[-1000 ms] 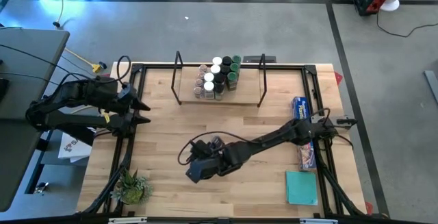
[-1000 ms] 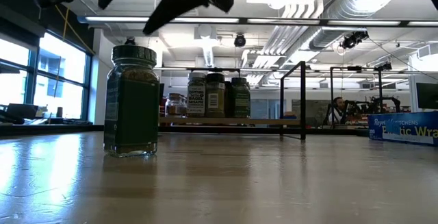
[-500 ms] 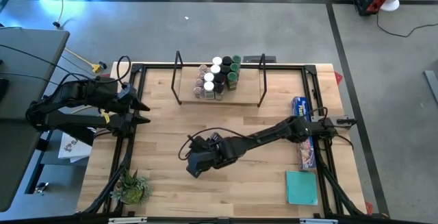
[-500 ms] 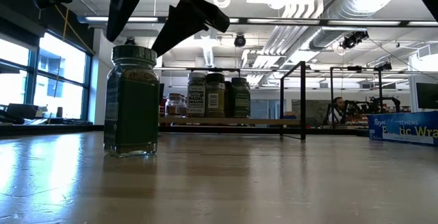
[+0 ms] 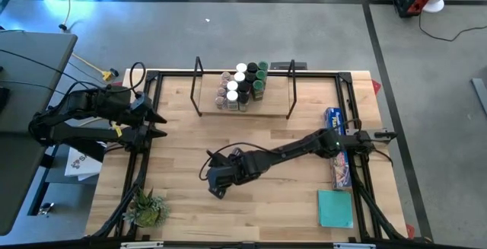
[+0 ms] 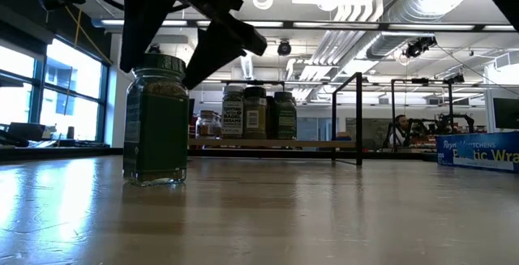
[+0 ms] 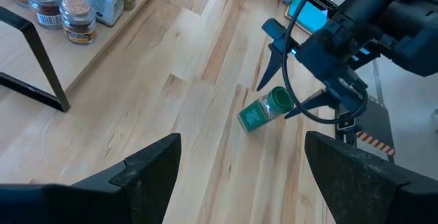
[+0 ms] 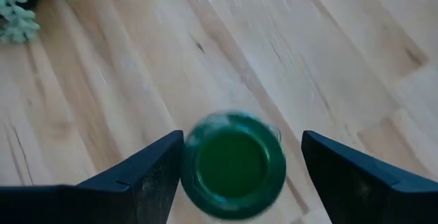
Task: Shelf spices
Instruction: Put the green seasoning bottle on the shelf aligned with the other green seasoning bottle
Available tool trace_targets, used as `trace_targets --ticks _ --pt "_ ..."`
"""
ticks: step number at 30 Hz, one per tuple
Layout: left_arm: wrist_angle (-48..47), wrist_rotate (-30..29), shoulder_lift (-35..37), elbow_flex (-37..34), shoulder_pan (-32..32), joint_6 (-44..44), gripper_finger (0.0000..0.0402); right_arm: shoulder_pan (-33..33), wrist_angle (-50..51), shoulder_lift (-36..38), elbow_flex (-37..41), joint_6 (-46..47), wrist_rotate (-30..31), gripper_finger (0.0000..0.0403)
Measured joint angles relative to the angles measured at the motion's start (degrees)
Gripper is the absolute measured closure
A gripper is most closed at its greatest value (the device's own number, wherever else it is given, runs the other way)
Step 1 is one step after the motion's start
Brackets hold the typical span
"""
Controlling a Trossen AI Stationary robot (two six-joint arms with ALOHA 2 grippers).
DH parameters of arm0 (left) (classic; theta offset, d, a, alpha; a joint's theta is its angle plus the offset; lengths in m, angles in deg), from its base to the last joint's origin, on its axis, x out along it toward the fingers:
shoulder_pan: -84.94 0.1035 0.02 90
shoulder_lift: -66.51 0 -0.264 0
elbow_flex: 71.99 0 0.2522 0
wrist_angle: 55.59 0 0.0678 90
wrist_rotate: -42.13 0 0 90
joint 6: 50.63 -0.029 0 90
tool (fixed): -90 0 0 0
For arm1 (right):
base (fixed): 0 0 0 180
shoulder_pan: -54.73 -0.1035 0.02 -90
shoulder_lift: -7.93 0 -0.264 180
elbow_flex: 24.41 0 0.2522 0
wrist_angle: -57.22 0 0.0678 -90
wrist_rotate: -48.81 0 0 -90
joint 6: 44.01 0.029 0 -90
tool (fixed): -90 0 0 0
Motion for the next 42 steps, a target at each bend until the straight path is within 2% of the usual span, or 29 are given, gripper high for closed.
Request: trace_targets --ticks 5,12,17,22,27,29,34,38,42 --pt "-0.5 0.0 0.0 0.0 0.0 -0.3 0.0095 -0.1 2.3 -0.4 0.0 4.2 -0.3 0.0126" --pt "-0.7 -0.1 0.0 0.0 0.0 -0.4 0.0095 0.2 2.3 -0.3 0.0 4.6 -0.4 0.0214" --pt "-0.7 -0.2 0.0 0.0 0.0 -0.5 0.0095 1.6 8.0 0.2 -3.8 2.6 -2.2 0.0214" --pt "-0.7 -0.3 0.0 0.0 0.0 -0.7 0.0095 4.5 13.1 8.2 -2.3 -11.8 -0.4 0.0214" --pt "-0.3 -0.6 0.0 0.0 0.0 -0.5 0.0095 11.2 22.6 15.2 -2.3 -34.1 1.2 0.0214" --pt "0.9 -0.7 0.0 0.0 0.0 -0.5 0.0095 15.6 27.0 16.5 -2.3 -42.9 -1.5 0.0214" --pt "2.9 -1.4 0.0 0.0 0.0 -0.4 0.0095 27.6 29.1 16.8 -0.5 -60.1 -15.5 0.0214" --pt "4.6 -2.0 0.0 0.0 0.0 1.4 0.0095 33.6 29.0 16.8 2.9 -68.2 -20.3 0.0214" --pt "5.2 -4.6 0.0 0.0 0.0 4.3 0.0095 36.2 26.7 16.9 7.0 -72.4 -23.2 0.0214"
